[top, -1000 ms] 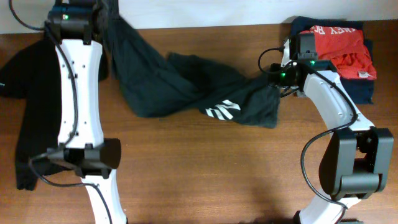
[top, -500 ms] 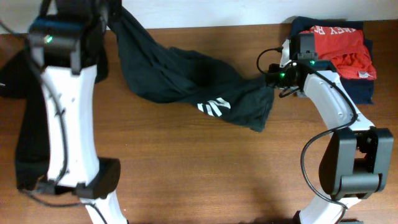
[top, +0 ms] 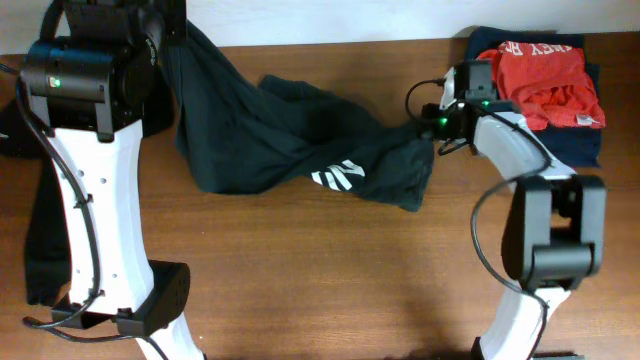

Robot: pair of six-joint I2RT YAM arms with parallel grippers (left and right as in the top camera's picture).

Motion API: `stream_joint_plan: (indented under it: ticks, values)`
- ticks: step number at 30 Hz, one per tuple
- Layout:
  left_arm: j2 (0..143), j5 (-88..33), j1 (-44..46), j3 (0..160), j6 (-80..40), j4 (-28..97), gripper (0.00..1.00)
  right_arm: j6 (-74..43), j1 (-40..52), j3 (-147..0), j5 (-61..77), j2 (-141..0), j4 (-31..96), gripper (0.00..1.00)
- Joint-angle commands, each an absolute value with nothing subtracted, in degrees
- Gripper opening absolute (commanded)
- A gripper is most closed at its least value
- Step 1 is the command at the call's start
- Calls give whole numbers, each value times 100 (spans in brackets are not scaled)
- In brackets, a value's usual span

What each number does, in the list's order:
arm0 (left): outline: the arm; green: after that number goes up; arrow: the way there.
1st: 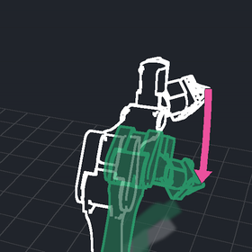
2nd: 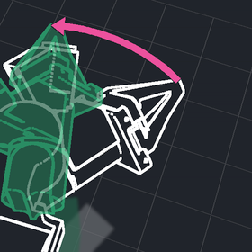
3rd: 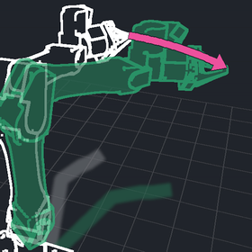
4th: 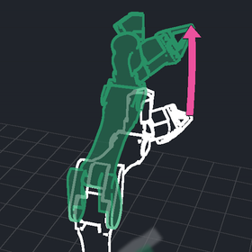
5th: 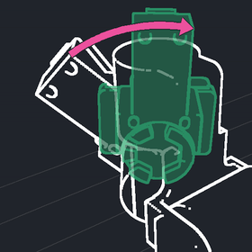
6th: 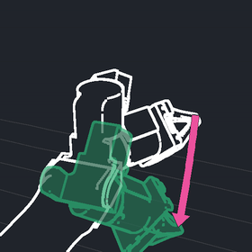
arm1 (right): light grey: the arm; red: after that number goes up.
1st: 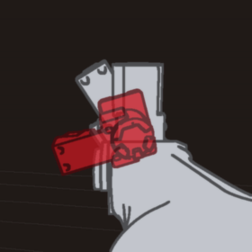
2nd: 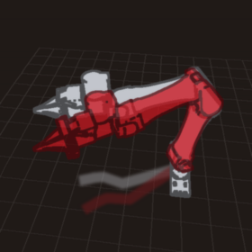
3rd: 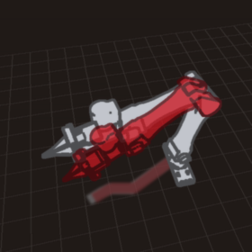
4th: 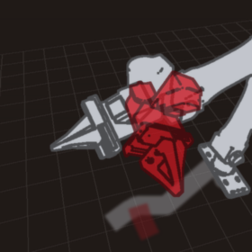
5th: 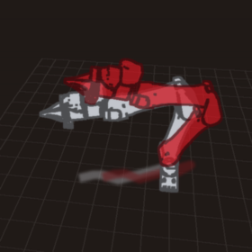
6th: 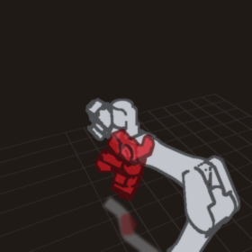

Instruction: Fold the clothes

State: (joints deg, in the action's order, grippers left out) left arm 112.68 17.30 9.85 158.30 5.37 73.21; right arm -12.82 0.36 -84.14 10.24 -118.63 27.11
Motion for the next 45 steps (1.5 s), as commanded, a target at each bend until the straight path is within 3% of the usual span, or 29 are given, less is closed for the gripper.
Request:
stream_joint_plan:
  ticks: [1, 6, 9, 10, 22, 31, 45]
  values:
    - [11271, 1568, 961, 15839, 604, 7299, 1, -1398, 226, -8390, 1166, -12138, 2440, 53]
    - [11292, 1564, 961, 15760, 604, 7319, 1, -1402, 454, -8390, 1138, -12263, 2069, 52]
    - [11292, 1566, 961, 15638, 604, 7321, 1, -1406, 491, -8392, 1098, -12261, 2060, 5]
    - [11292, 1566, 958, 15616, 604, 7323, 1, -1448, 473, -8431, 1098, -12243, 2137, 4]
    - [11303, 1693, 742, 15568, 607, 7240, 1, -932, -252, -10643, 1092, -10363, 5380, 4]
    - [11303, 1669, 158, 15568, 607, 7116, 1, -921, -270, -10748, 985, -9504, 6073, 4]
    - [10477, 1673, 322, 15572, 366, 7730, 1, -799, -272, -10748, 794, -7907, 6949, 4]
